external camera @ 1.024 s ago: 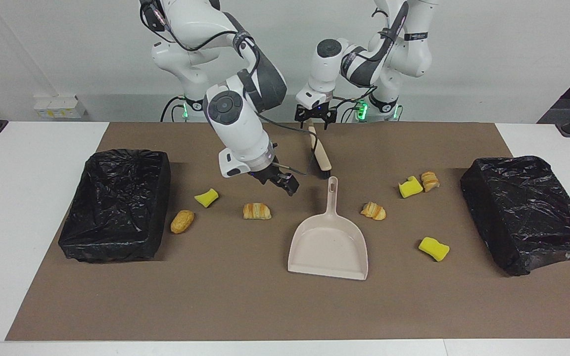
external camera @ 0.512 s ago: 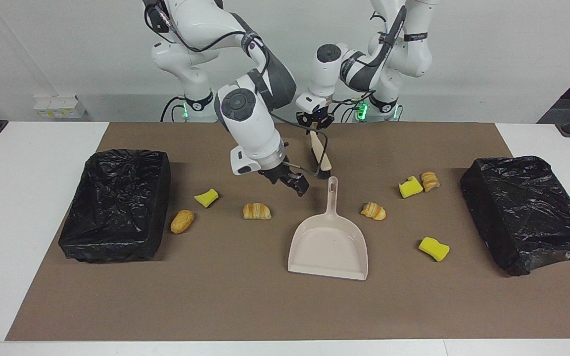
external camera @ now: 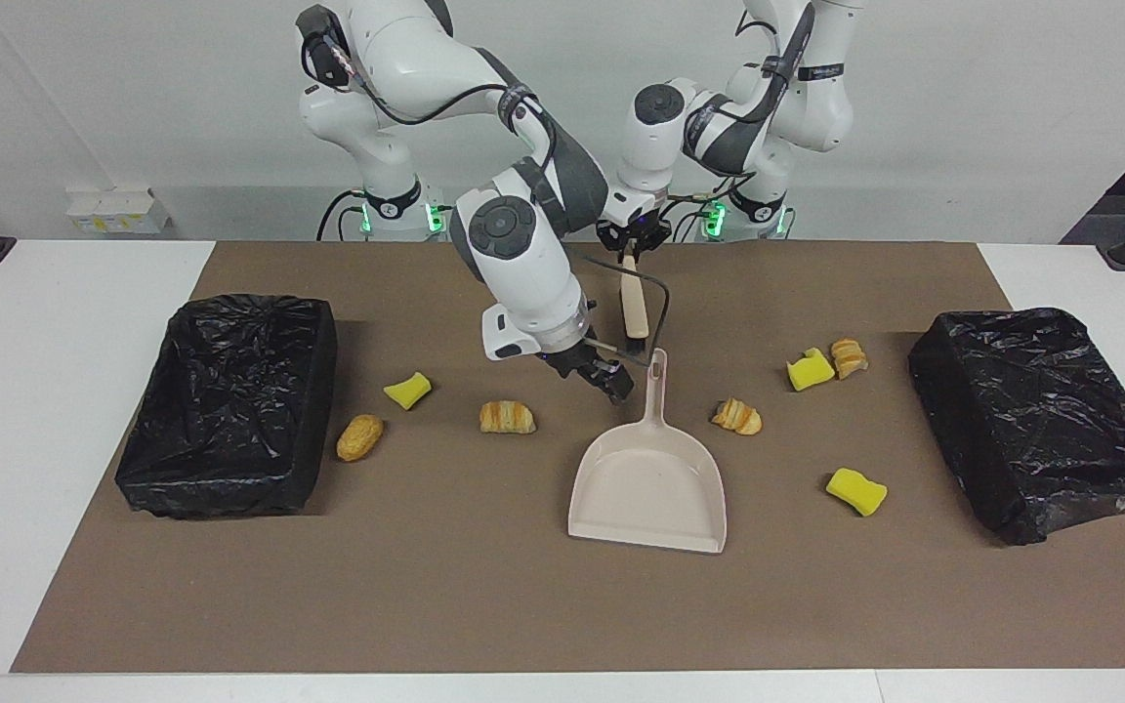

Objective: Sweep and dump trash in bin

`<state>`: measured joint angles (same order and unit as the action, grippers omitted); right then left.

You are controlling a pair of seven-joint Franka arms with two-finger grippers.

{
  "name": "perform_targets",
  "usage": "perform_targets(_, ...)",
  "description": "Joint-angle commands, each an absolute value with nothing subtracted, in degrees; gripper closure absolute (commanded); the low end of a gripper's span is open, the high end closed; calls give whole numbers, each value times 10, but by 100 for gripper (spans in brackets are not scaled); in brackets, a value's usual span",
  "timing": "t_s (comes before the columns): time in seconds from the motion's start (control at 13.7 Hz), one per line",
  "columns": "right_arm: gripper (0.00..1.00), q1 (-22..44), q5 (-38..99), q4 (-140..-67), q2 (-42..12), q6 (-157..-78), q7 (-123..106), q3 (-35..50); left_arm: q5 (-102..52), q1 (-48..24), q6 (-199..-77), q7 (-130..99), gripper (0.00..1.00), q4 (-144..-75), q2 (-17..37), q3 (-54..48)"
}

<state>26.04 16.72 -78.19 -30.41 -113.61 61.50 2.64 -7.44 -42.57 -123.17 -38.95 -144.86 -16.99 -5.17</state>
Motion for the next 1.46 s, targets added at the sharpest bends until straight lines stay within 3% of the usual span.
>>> perform_targets(0.0,0,289,123,-697,-362,-1101,674,25,-47,-344,-1173,-289,100,-1447,-216,-53)
perform_targets(0.37,0,358,49,-696,-384,-1086,660,31,4,-160,-1158,-54,100,-1408,-203,-54)
perform_targets(0.66,0,367,46,-690,-404,-1095,574,38,17,-46,-1160,105,100,-1370,-176,-55)
perform_targets(0.73,5,364,46,-689,-407,-1093,566,42,17,-30,-1162,126,100,-1370,-176,-55)
perform_targets(0.95,33,371,39,-693,-412,-1103,564,42,17,-11,-1165,158,100,-1370,-172,-54)
perform_targets(1.02,54,371,39,-693,-412,-1103,563,42,17,-11,-1165,160,100,-1370,-172,-54)
perform_targets(1.1,69,370,39,-693,-412,-1105,556,43,17,-10,-1165,160,100,-1370,-172,-53)
perform_targets(1.24,81,370,39,-699,-410,-1106,554,42,17,-9,-1165,164,100,-1369,-172,-52)
perform_targets(1.32,100,370,38,-699,-410,-1105,553,41,17,-4,-1165,165,100,-1366,-171,-52)
perform_targets(1.39,100,372,33,-699,-410,-1105,549,40,17,2,-1163,165,100,-1358,-163,-53)
